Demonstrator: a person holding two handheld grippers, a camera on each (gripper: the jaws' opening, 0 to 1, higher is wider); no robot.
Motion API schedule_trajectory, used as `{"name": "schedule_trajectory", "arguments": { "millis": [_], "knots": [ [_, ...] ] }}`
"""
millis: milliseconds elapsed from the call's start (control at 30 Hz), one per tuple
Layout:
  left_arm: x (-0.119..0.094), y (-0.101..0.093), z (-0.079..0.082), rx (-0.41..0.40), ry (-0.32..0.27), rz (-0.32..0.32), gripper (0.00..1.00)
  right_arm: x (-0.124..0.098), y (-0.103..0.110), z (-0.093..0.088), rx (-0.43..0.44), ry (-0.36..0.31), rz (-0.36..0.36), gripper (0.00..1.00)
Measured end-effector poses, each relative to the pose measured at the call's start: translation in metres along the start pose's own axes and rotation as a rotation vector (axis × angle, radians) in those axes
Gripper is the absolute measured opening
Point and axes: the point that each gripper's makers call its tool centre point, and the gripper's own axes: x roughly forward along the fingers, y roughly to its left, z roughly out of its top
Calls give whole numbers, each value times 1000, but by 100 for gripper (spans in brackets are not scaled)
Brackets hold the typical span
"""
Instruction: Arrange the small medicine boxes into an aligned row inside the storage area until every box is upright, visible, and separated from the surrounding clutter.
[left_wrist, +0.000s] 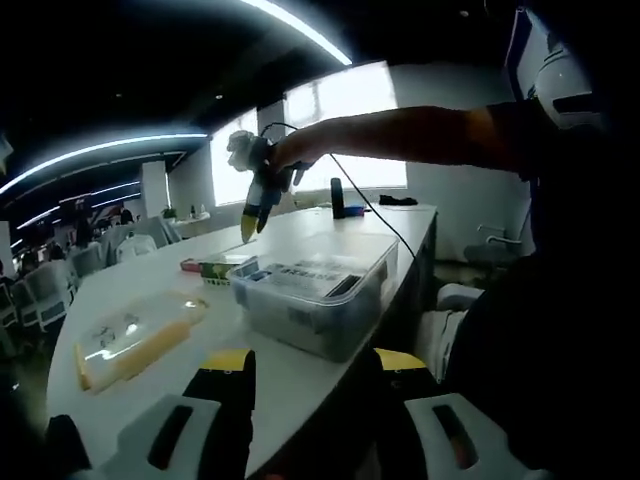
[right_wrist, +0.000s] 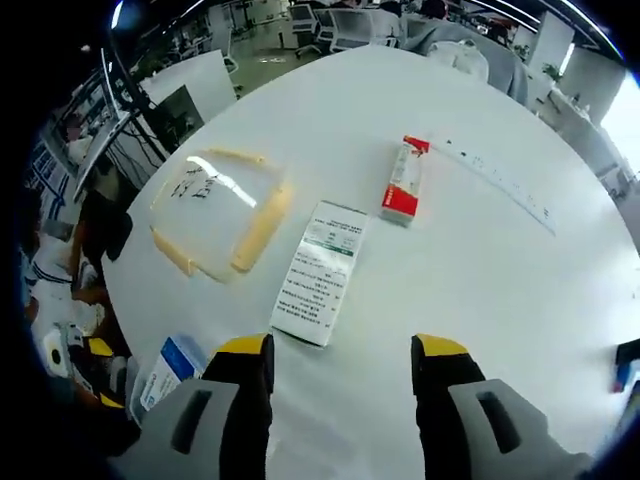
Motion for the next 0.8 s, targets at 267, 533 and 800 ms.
{"name": "schedule_trajectory", "arguments": {
  "millis": [267,533,800],
  "knots": [
    [-1,5,-1,-24,-22,0,45,10,-5,4,30,8,-22,60],
    [-3,8,-3,-35,-31,5,45,19,-5,7,55,13,-38,61],
    [-10,15,-9,-52,-40,20,45,38,29,1,45,71,-13,62]
  ]
}}
